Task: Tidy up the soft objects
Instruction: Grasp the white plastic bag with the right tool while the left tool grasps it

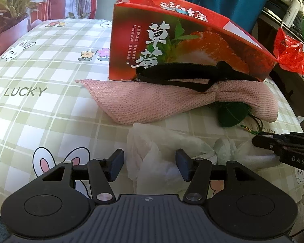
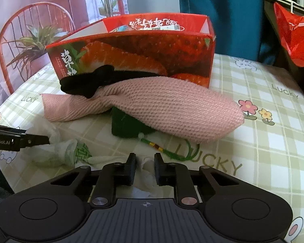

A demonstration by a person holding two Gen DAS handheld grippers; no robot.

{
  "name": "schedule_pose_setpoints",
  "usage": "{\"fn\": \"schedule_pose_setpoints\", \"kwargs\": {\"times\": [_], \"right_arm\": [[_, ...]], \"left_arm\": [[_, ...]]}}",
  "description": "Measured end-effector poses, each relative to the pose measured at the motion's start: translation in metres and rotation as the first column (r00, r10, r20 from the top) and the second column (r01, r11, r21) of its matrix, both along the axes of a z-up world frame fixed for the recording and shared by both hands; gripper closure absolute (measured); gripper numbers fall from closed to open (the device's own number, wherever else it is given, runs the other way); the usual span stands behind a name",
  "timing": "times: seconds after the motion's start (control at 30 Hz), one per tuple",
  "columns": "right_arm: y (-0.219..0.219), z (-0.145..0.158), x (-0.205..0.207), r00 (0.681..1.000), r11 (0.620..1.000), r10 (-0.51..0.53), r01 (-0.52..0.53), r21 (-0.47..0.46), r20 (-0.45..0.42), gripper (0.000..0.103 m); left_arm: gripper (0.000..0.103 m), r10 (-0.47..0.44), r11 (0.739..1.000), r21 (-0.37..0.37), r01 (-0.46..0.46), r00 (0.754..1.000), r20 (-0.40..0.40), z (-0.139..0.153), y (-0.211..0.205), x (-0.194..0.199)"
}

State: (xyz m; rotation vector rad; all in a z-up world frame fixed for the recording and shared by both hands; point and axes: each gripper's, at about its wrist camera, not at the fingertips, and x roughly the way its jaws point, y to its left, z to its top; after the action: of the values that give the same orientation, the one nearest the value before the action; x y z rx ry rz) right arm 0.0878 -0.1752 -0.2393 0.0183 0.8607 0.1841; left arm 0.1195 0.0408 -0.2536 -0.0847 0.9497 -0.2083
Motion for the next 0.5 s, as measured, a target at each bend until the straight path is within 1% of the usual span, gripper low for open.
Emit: {"fn": "schedule_pose_setpoints", "kwargs": {"times": [0.23, 0.37, 0.5], "right_arm": [[-0.004, 0.001, -0.004, 1.000, 1.000, -0.023, 0.022, 0.020, 0.012, 0.086], [-0.010, 0.007, -0.009, 0.999, 0.997, -0.043, 0.042, 0.059, 0.021, 0.079], [-0.018, 0.014, -0.018, 0.997, 0.994, -0.075, 0.072, 0.088, 0.033, 0.076]], "left_arm": [[0.044, -0.018, 1.000, 0.007, 0.018, 1.000, 0.004, 0.000, -0.001, 0.000], [0.044, -0.019, 1.000, 0.007, 0.019, 1.000, 0.004, 0.000, -0.001, 0.000], [0.044, -0.019, 1.000, 0.009, 0.019, 1.000, 0.004, 0.000, -0.001, 0.000]]}}
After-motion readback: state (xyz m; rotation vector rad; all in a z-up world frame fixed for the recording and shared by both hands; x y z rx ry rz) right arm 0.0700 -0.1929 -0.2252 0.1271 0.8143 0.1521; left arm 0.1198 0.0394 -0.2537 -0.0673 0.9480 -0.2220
